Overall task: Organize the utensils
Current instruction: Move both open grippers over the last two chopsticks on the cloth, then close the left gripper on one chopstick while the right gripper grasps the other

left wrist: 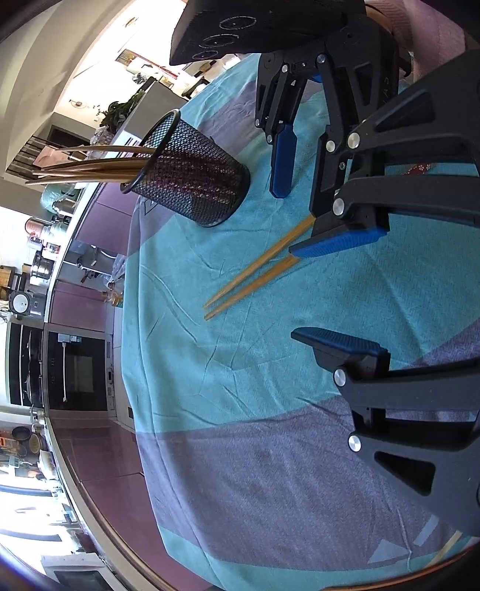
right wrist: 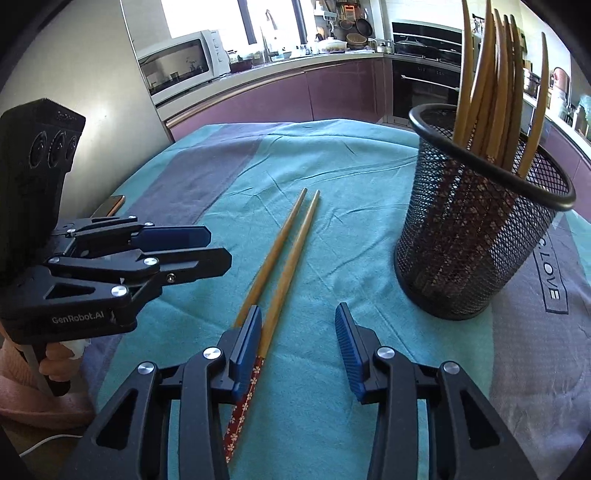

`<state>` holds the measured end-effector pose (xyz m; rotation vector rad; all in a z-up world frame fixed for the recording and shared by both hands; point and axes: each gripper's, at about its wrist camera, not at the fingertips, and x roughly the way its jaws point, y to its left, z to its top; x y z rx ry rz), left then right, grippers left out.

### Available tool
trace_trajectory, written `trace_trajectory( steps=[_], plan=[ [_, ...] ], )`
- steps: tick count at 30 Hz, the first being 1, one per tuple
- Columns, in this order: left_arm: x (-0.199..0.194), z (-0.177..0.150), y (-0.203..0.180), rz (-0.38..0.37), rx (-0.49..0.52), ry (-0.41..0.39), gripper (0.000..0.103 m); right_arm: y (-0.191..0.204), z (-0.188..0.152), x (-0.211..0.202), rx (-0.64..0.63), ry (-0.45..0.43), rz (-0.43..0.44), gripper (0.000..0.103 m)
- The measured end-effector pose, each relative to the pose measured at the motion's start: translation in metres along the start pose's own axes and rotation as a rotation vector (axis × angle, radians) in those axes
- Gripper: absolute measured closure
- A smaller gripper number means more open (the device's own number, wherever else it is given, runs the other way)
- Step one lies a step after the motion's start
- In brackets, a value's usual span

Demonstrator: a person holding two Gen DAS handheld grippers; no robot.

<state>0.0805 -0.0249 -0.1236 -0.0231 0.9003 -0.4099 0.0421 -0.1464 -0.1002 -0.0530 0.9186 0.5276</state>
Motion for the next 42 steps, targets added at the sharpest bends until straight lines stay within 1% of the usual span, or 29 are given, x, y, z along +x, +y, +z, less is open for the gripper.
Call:
trace_trajectory(
  steps=[8,15,16,18,19,21,27,28,30,32,38,40,42],
  plan=[
    [0.016,0.003,-0.014,0.002,0.044,0.043,0.065,-0.008,-0.001,-0.003,0.014,0.001,-0.006,0.064],
    [0.025,0.006,-0.021,0.021,0.081,0.061,0.065,-0.012,-0.001,-0.004,0.02,0.001,-0.006,0.064],
    [0.025,0.006,-0.022,0.028,0.087,0.062,0.066,-0.011,-0.001,-0.004,0.019,0.001,-0.007,0.064],
    [0.025,0.005,-0.023,0.035,0.097,0.065,0.073,-0.011,-0.001,-0.003,0.015,0.002,-0.009,0.064],
    [0.025,0.005,-0.023,0.035,0.098,0.067,0.075,-0.011,0.0,-0.002,0.011,0.002,-0.012,0.064],
    [0.024,0.004,-0.021,0.031,0.097,0.069,0.082,-0.01,0.001,-0.002,0.005,0.003,-0.017,0.065],
    [0.021,0.001,-0.016,0.025,0.097,0.072,0.089,-0.004,0.007,0.006,-0.028,0.003,-0.036,0.067],
    [0.02,0.002,-0.015,0.025,0.091,0.073,0.089,-0.003,0.008,0.007,-0.034,0.003,-0.039,0.068],
    [0.02,0.002,-0.014,0.035,0.082,0.071,0.086,-0.002,0.009,0.008,-0.042,0.001,-0.046,0.068],
    [0.021,0.002,-0.015,0.051,0.083,0.068,0.083,-0.001,0.011,0.011,-0.046,-0.001,-0.056,0.071],
    [0.024,0.009,-0.01,0.057,0.06,0.066,0.084,-0.001,0.017,0.015,-0.032,-0.009,-0.066,0.087],
    [0.026,0.011,-0.01,0.062,0.051,0.064,0.087,-0.003,0.016,0.015,-0.019,-0.013,-0.062,0.092],
    [0.026,0.012,-0.011,0.06,0.039,0.061,0.09,-0.005,0.016,0.015,-0.005,-0.014,-0.055,0.095]
  ],
)
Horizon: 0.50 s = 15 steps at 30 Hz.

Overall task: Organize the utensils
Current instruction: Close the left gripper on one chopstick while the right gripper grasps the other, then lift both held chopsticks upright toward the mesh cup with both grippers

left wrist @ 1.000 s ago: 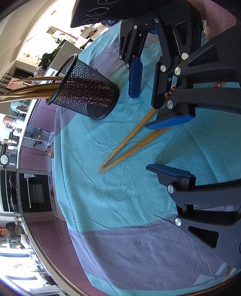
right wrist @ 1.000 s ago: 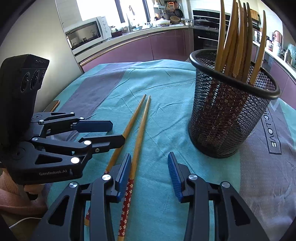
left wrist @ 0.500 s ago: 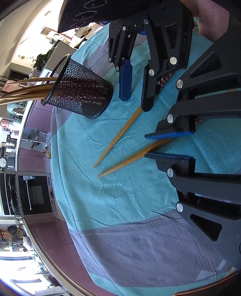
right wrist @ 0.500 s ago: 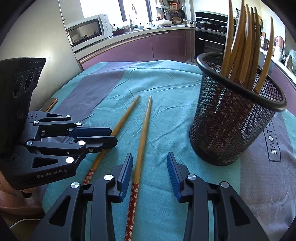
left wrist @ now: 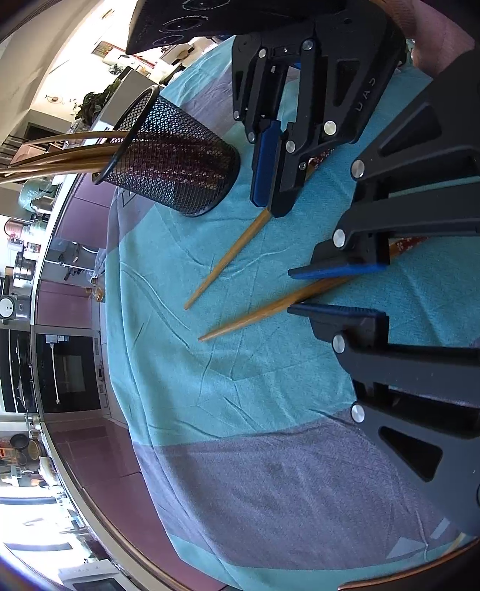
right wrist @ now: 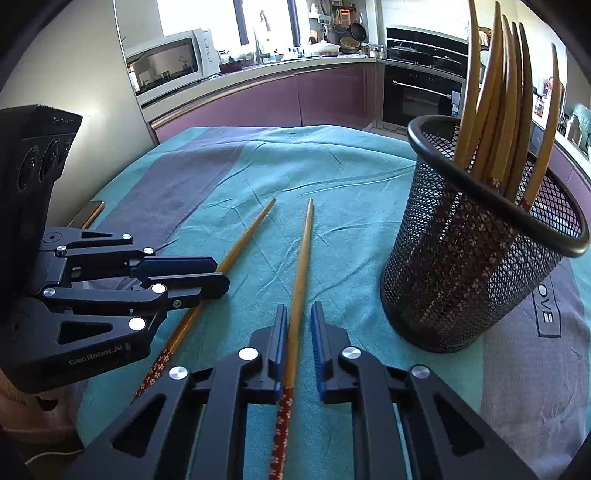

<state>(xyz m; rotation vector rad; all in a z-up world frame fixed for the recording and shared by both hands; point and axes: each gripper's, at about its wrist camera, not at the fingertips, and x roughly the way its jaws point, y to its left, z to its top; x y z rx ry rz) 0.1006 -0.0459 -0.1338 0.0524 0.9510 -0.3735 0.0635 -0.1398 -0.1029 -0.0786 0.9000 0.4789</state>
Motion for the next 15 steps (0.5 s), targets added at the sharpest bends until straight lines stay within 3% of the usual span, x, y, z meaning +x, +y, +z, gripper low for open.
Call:
trace_trajectory(
  steps=[15],
  plan=[
    [-0.007,-0.001,0.011,-0.012,-0.072,-0.026,0.095,-0.015,-0.004,-0.02,0.093,-0.045,0.078,0.098]
  ],
)
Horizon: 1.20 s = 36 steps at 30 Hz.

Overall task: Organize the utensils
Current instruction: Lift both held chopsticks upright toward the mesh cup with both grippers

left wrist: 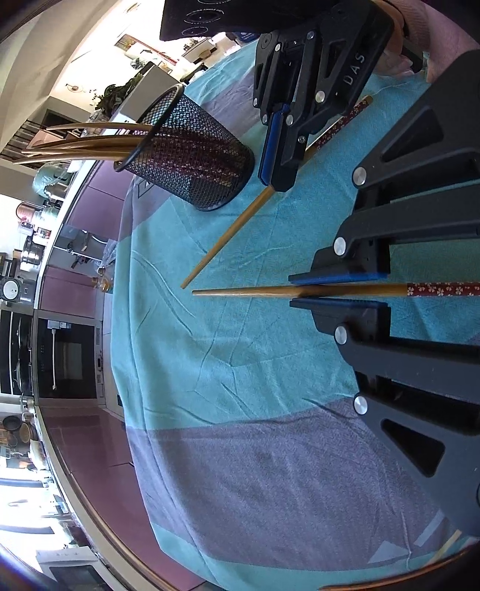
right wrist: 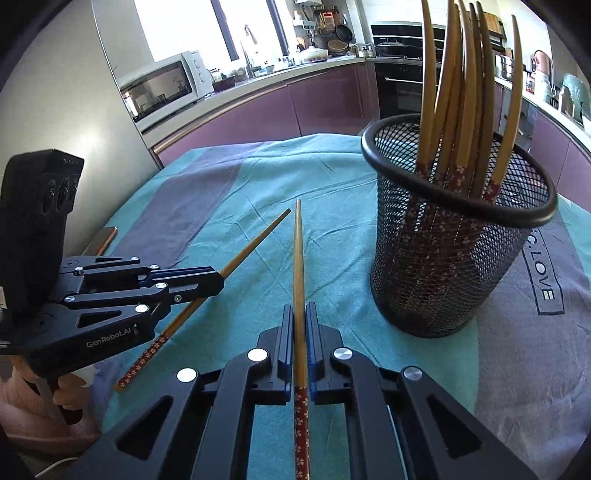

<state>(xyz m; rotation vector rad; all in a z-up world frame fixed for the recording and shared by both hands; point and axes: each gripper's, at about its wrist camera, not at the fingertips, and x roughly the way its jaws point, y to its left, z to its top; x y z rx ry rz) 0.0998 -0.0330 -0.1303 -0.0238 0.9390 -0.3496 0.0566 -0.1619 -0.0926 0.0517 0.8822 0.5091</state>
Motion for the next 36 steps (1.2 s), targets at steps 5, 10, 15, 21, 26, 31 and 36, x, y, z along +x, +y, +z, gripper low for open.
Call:
trace_trajectory(
  steps=[5,10,15,21,26,31,36],
  plan=[
    [-0.008,0.001,-0.003,-0.01,0.005,-0.023,0.095,0.001,0.001,-0.009,0.008,-0.024,0.042,0.098],
    [-0.017,0.002,-0.005,-0.024,0.011,-0.041,0.095,0.002,0.003,-0.016,0.017,-0.043,0.078,0.098],
    [-0.025,0.003,-0.007,-0.036,0.009,-0.052,0.095,0.003,0.005,-0.022,0.025,-0.057,0.099,0.098],
    [-0.034,0.004,-0.006,-0.045,0.007,-0.063,0.095,0.002,0.005,-0.029,0.037,-0.071,0.127,0.098],
    [-0.042,0.004,-0.009,-0.06,0.012,-0.075,0.095,0.001,0.005,-0.035,0.037,-0.081,0.147,0.098],
    [-0.049,0.008,-0.014,-0.068,0.019,-0.089,0.095,-0.003,0.004,-0.042,0.045,-0.099,0.161,0.098],
    [-0.052,0.01,-0.016,-0.066,0.021,-0.094,0.095,-0.007,0.005,-0.051,0.053,-0.113,0.164,0.098]
  ],
)
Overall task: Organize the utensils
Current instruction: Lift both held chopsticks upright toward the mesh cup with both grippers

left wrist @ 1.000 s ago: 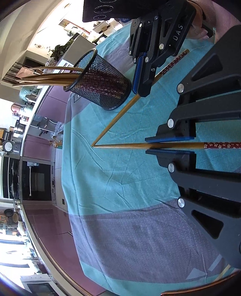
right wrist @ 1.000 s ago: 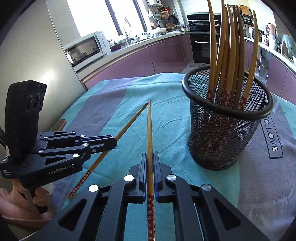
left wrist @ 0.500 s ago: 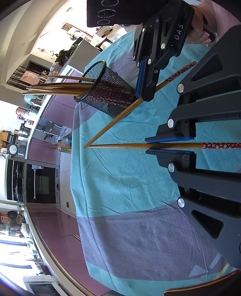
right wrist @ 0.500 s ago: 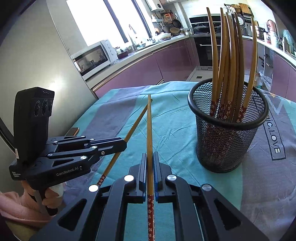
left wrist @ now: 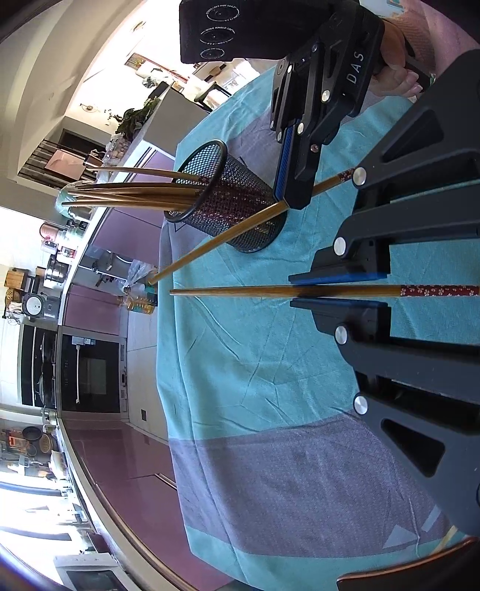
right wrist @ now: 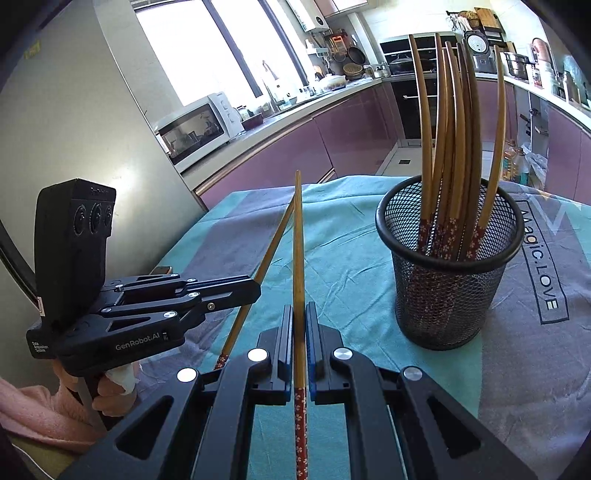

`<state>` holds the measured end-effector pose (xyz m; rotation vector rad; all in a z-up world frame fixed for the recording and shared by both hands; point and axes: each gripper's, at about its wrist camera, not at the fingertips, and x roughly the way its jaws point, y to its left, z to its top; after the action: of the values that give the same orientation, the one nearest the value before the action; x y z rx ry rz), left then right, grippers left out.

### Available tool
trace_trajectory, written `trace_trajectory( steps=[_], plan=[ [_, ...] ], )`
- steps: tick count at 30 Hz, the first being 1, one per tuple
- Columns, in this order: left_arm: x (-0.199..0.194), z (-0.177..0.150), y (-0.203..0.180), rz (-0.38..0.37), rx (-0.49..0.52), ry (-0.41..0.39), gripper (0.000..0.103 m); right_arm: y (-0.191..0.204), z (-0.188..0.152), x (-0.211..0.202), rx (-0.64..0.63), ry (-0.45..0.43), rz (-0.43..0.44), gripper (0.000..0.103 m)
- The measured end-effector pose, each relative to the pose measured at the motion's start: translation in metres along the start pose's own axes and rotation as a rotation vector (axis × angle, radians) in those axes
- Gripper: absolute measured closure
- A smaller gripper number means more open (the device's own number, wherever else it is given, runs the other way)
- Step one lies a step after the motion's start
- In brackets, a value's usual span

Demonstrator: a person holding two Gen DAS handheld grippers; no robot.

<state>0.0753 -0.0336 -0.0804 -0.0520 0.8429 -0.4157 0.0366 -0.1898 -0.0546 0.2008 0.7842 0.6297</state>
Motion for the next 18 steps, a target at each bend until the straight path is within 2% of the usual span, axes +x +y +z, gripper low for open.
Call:
trace_trajectory(
  steps=[18],
  plan=[
    [-0.019,0.012,-0.008,-0.036,0.007,-0.048,0.095,-0.002,0.002,-0.025,-0.009,-0.051,0.005,0.098]
  ],
)
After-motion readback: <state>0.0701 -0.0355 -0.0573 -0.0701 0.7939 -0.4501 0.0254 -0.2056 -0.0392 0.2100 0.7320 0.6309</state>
